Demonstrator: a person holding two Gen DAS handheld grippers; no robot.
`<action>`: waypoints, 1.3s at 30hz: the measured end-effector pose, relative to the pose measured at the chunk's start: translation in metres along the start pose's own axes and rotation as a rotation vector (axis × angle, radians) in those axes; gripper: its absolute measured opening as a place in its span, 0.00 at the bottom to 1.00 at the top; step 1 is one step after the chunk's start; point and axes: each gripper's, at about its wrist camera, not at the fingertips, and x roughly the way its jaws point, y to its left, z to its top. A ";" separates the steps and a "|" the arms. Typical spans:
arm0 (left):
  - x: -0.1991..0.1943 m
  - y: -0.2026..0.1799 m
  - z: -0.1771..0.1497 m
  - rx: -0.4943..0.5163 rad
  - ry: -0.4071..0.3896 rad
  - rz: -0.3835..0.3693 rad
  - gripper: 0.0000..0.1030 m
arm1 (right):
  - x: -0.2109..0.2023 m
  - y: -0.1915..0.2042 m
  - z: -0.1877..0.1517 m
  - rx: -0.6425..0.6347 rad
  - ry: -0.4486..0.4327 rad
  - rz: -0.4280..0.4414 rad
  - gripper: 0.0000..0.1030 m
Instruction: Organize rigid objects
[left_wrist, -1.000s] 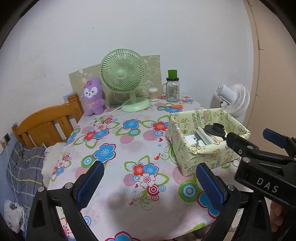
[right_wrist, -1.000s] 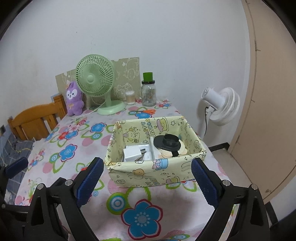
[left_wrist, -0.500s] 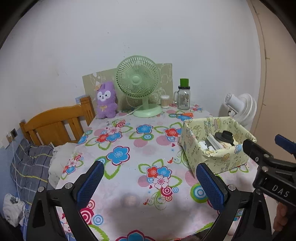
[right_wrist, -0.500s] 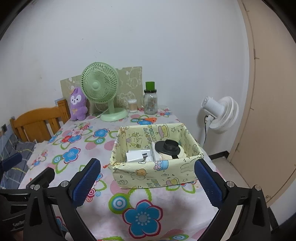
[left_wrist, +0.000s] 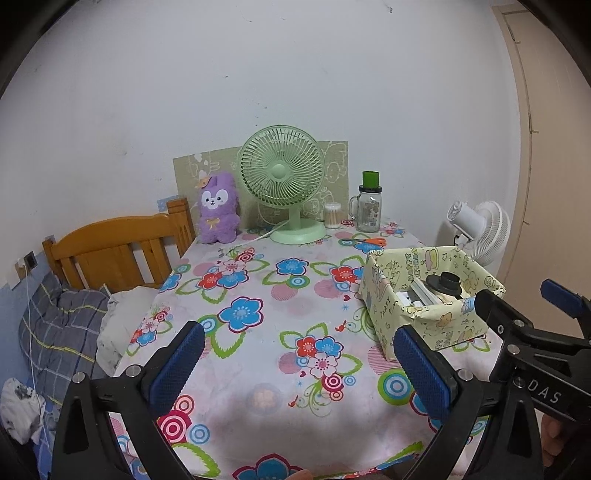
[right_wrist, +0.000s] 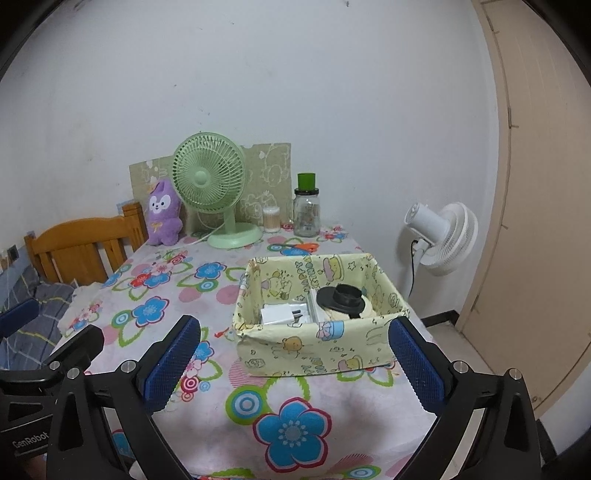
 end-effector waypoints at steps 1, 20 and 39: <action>0.000 0.001 0.000 -0.007 0.001 -0.001 1.00 | 0.000 0.000 -0.001 0.004 0.003 0.003 1.00; 0.001 0.012 -0.008 -0.049 0.019 0.007 1.00 | -0.002 0.009 -0.008 -0.017 0.009 0.011 1.00; -0.001 0.014 -0.009 -0.054 -0.009 0.004 1.00 | -0.004 0.010 -0.008 -0.018 0.002 0.004 1.00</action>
